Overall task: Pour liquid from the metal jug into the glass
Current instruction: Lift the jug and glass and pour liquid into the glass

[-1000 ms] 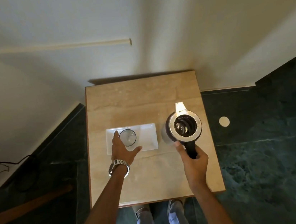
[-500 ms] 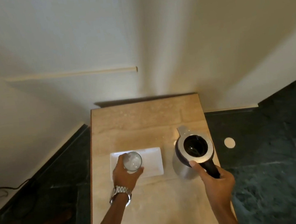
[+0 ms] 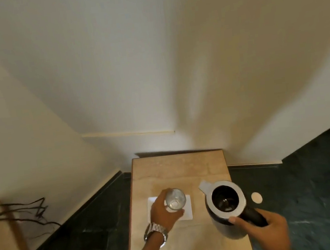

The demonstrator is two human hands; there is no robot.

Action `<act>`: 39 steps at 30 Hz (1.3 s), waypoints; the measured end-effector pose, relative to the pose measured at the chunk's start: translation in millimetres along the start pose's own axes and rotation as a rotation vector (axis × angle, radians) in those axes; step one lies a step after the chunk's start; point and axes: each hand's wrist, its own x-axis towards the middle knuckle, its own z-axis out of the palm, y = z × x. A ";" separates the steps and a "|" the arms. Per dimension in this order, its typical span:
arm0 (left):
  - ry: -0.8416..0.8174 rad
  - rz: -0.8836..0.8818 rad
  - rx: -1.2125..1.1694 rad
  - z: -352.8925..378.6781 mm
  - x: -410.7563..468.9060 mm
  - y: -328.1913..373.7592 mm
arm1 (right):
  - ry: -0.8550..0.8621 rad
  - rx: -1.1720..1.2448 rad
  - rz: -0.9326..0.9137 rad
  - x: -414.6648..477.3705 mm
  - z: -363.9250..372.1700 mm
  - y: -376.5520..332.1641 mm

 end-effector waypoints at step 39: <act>-0.012 0.020 0.013 -78.5 -114.3 70.5 | -0.489 -0.747 -0.330 -41.6 -8.3 -169.2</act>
